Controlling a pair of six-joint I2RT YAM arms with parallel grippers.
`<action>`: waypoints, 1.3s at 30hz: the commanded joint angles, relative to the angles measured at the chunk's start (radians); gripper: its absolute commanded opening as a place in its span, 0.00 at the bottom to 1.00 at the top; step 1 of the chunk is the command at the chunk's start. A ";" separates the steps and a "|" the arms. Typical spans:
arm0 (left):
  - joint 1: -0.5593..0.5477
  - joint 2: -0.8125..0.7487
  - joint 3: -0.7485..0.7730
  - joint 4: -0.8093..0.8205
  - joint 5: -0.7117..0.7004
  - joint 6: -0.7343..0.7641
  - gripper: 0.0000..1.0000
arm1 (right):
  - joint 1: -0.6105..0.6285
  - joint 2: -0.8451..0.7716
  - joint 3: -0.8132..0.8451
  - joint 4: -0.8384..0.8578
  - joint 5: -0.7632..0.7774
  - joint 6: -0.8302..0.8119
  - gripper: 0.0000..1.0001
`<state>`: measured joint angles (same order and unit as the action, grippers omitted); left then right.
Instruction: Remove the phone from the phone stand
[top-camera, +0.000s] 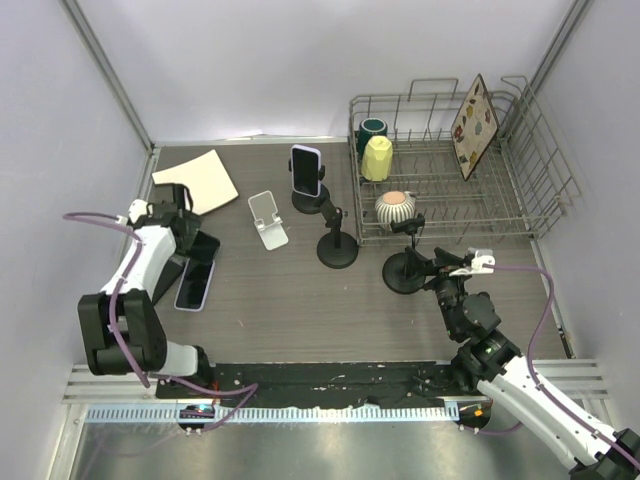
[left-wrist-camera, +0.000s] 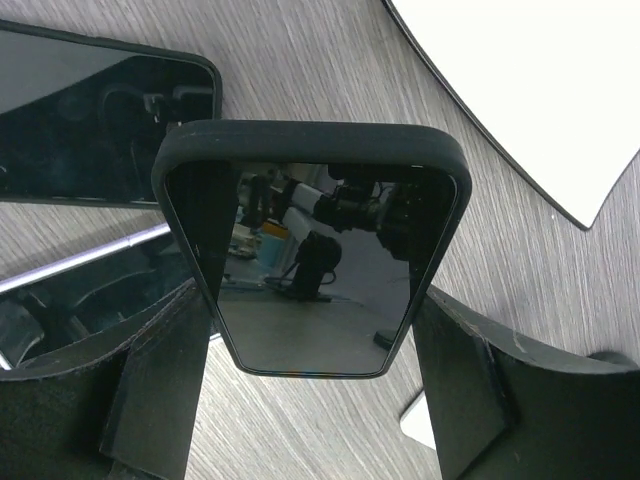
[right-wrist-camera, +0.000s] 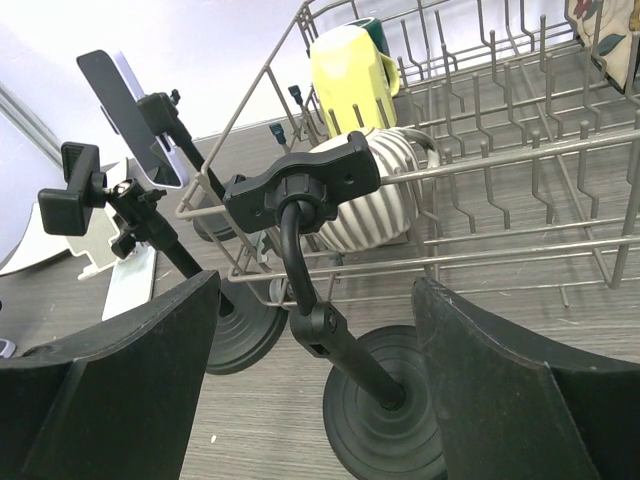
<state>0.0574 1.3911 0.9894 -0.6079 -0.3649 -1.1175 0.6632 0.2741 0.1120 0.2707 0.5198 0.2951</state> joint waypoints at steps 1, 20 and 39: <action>0.060 0.046 0.025 0.082 0.064 -0.024 0.06 | -0.002 0.017 0.025 0.047 -0.018 0.007 0.82; 0.211 0.336 0.129 0.085 0.288 -0.183 0.10 | -0.004 0.025 0.025 0.047 -0.024 0.001 0.83; 0.216 0.586 0.477 -0.084 0.284 -0.120 0.10 | -0.004 0.045 0.026 0.053 -0.020 -0.004 0.82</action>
<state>0.2672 1.9331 1.3785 -0.7868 -0.0860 -1.2488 0.6632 0.3080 0.1120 0.2775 0.4957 0.2943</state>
